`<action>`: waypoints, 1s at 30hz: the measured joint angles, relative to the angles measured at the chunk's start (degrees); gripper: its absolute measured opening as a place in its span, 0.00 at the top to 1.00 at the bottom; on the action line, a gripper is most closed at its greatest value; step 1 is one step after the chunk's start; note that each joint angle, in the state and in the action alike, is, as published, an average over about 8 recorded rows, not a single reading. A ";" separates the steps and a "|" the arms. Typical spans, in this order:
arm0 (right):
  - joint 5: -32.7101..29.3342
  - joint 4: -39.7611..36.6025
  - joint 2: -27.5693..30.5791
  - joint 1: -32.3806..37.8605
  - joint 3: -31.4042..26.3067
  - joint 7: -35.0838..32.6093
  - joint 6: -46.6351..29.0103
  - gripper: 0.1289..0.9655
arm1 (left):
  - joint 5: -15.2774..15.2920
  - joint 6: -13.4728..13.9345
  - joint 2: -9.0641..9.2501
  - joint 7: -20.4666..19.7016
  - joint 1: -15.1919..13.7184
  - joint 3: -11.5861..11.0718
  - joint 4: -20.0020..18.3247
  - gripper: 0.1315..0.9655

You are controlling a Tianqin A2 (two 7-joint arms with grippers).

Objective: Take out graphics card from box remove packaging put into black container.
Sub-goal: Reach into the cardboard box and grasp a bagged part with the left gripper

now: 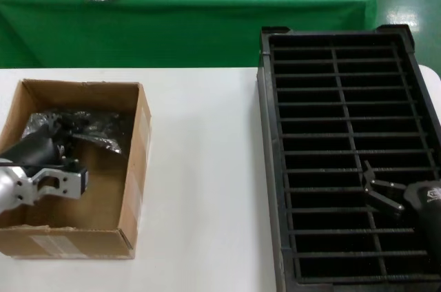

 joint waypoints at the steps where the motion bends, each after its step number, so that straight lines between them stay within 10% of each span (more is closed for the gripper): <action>1: 0.00 0.00 0.00 0.00 0.00 0.00 0.00 0.00 | 1.93 1.00 -0.39 -2.50 0.90 -0.67 -1.86 0.98; 9: 0.00 0.00 0.00 0.00 0.00 0.00 0.00 0.00 | 10.65 7.10 -3.33 -16.19 5.70 -3.04 -10.45 0.99; 15: 0.00 0.00 0.00 0.00 0.00 0.00 0.00 0.00 | 10.84 5.60 -3.74 -17.90 5.92 -2.21 -10.17 0.99; 24: 0.00 0.00 0.00 0.00 0.00 0.00 0.00 0.00 | -1.43 -5.02 -0.56 -3.01 -0.70 3.49 2.90 0.99; 30: 0.00 0.00 0.00 0.00 0.00 0.00 0.00 0.00 | -13.02 -6.29 3.39 13.33 -4.44 2.97 12.93 0.99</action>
